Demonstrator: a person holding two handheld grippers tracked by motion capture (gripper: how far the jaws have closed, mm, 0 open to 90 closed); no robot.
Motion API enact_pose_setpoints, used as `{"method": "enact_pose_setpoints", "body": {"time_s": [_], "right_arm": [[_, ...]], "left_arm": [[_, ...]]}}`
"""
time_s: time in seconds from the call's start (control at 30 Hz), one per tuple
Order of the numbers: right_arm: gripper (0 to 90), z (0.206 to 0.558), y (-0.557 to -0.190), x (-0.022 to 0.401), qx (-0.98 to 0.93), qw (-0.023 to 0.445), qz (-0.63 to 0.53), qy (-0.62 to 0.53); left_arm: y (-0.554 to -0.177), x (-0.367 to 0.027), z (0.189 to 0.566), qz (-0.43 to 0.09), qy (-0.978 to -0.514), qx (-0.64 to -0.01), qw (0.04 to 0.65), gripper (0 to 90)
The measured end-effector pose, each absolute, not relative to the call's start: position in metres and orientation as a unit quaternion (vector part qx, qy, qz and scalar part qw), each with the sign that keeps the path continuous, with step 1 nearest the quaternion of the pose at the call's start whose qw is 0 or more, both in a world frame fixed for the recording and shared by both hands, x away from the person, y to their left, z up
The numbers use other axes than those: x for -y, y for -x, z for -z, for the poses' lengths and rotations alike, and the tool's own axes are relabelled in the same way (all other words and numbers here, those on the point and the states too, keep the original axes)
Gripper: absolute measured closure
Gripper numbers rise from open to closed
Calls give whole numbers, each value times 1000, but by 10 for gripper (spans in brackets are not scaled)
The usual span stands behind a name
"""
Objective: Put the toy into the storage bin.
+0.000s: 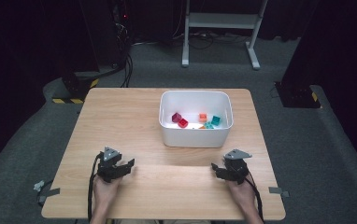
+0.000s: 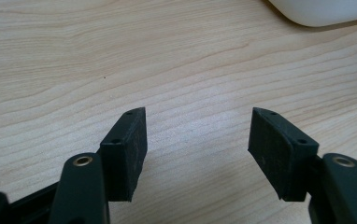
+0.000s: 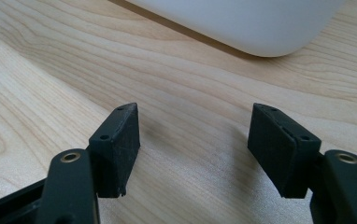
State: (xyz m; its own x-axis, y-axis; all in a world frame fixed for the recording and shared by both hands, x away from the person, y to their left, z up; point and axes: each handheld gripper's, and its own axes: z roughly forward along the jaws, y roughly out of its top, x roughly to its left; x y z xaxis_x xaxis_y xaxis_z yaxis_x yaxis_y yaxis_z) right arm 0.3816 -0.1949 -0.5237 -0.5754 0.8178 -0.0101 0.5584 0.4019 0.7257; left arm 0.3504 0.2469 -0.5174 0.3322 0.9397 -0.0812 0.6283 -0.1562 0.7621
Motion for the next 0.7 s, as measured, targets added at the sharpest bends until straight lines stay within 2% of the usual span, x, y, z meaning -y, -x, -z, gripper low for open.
{"method": "enact_pose_setpoints", "body": {"time_s": [0.7], "right_arm": [[342, 524, -382, 195, -816, 186, -348, -422]], "left_arm": [[-353, -244, 527, -225, -725, -545, 356, 371]]}}
